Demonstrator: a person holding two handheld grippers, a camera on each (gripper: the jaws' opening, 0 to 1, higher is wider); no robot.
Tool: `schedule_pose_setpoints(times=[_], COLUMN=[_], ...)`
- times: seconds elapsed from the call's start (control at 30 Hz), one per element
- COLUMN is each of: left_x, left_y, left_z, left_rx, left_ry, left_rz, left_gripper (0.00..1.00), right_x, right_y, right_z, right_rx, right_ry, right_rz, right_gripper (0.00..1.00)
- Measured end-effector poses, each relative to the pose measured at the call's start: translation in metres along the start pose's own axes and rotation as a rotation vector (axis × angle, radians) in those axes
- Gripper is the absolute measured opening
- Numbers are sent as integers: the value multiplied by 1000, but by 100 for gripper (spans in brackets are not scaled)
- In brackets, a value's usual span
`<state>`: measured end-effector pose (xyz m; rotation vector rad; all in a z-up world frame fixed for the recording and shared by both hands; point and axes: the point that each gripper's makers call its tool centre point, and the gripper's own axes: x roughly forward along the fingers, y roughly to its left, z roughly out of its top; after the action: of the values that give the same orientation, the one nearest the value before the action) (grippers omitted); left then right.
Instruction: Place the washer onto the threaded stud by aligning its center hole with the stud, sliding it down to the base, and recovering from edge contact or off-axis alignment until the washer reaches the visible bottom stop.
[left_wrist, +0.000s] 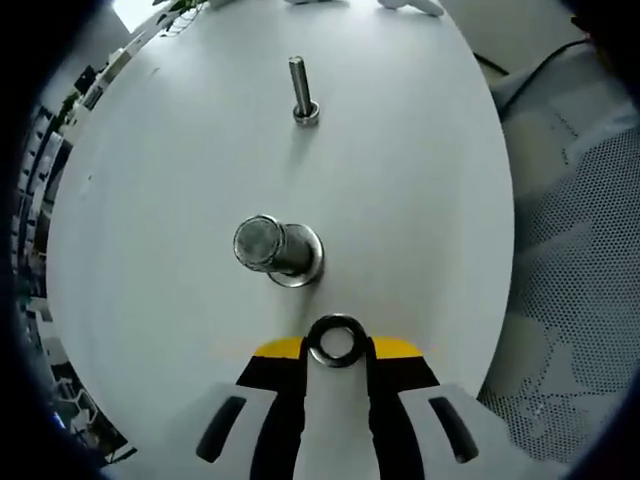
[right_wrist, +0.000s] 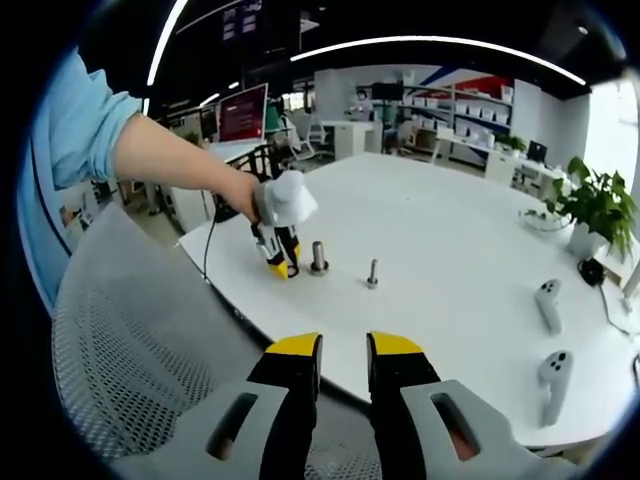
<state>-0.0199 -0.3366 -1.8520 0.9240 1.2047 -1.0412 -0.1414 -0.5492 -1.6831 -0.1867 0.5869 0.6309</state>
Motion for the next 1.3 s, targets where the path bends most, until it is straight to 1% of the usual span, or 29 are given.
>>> schedule_pose_setpoints(times=[0.13,0.2,0.3,0.37,0.4,0.43,0.5,0.67,0.83,1.03,1.2,1.3], left_x=[1,1,0,1,1,1,1,3,1,1,1,1], left_y=[1,1,0,1,-2,0,-1,1,0,0,0,0], left_z=[0,0,-1,-2,-3,-1,-1,-1,-2,-2,-2,-3], left_rx=[-5,-25,-23,-52,-67,-49,-34,-47,-52,-59,-57,-77], left_ry=[10,24,31,43,55,61,84,125,147,130,127,127], left_rz=[3,11,20,22,12,22,23,20,21,22,21,24], left_gripper=[20,21,21,21,21,21,21,21,21,21,21,21], right_x=[0,0,0,0,0,0,0,0,0,0,0,0], right_y=[0,0,1,1,1,1,1,2,3,3,2,2], right_z=[0,1,0,0,0,-1,-1,-2,-2,-1,-1,-1], right_rx=[1,2,2,3,3,3,3,-1,-5,-8,-4,-6], right_ry=[-4,-6,-2,0,0,2,4,15,18,12,7,9], right_rz=[1,1,4,5,5,5,6,14,18,19,13,17], right_gripper=[20,20,20,20,20,20,20,20,20,20,20,20])
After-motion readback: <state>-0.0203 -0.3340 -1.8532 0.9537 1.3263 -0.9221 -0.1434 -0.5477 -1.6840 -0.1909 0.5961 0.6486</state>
